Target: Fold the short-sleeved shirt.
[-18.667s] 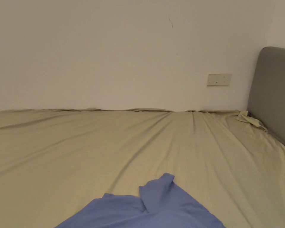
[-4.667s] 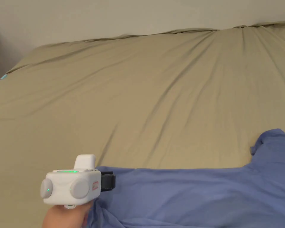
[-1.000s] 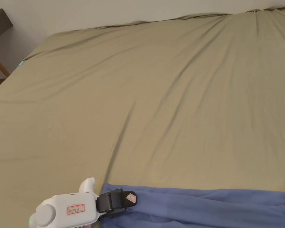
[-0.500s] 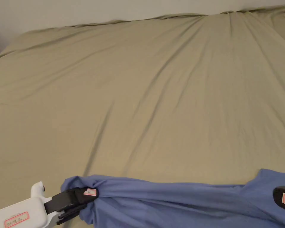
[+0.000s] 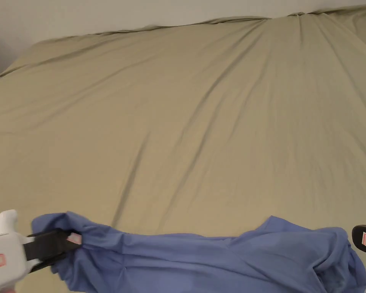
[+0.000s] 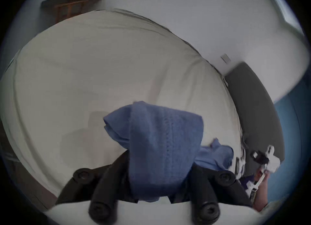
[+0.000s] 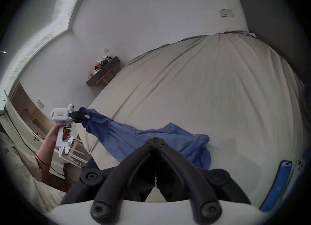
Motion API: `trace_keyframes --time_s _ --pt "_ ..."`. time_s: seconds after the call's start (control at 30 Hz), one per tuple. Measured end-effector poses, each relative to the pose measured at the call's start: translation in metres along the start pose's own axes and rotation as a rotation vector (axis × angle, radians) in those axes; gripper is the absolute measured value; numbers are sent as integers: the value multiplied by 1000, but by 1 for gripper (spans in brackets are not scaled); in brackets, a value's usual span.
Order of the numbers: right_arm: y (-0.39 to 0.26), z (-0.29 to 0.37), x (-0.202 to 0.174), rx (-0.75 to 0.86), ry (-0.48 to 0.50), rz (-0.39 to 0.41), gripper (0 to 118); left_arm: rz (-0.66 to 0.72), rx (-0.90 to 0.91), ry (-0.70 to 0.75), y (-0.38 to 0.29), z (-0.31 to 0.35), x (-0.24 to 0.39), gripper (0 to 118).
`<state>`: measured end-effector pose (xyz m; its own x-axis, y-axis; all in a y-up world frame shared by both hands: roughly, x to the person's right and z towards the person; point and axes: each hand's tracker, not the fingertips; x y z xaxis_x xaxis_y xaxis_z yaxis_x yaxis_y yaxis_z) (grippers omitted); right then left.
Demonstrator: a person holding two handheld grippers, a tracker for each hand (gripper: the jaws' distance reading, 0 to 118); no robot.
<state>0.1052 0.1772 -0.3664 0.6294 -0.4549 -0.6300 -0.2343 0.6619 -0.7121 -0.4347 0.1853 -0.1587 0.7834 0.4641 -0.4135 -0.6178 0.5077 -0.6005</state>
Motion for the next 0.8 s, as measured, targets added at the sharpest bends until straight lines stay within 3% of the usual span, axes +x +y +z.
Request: trace_keyframes --time_s 0.1,0.3,0.33,0.4,0.47,0.57,0.6,0.67,0.7,0.73,0.77,0.8 --pt "-1 -7 2 -25 -7 -22 2 -88 -76 -104 -28 -29 65 11" --pt "-5 -11 1 -45 -19 -46 2 -162 -227 -7 -88 -133 116 15" --pt "-6 -10 1 -46 -21 -44 2 -177 -233 20 -95 -143 115 27" --pt "-9 -8 2 -54 -15 -43 2 -246 -237 -2 -105 -146 114 76" --pt "-12 -8 3 -62 -21 -33 2 -260 -225 -128 -102 -123 116 111" --pt "-18 -6 6 -72 -41 -21 2 -156 -95 -180 -81 -72 106 116" --pt "-19 -4 6 -65 -35 -26 2 -135 -41 -142 -74 -58 97 112" --pt "-19 1 2 -32 -25 -32 2 -151 24 50 -64 -48 89 89" --pt "-18 3 -2 -11 -31 -23 2 -226 21 163 -64 -50 81 77" --pt "-16 4 -7 2 -50 -5 2 -295 28 241 -65 -56 78 45" --pt "-15 5 -14 12 -98 33 2 -330 23 307 -70 -69 76 0" --pt "-13 4 -22 12 -145 74 2 -319 -15 269 -71 -77 73 0"
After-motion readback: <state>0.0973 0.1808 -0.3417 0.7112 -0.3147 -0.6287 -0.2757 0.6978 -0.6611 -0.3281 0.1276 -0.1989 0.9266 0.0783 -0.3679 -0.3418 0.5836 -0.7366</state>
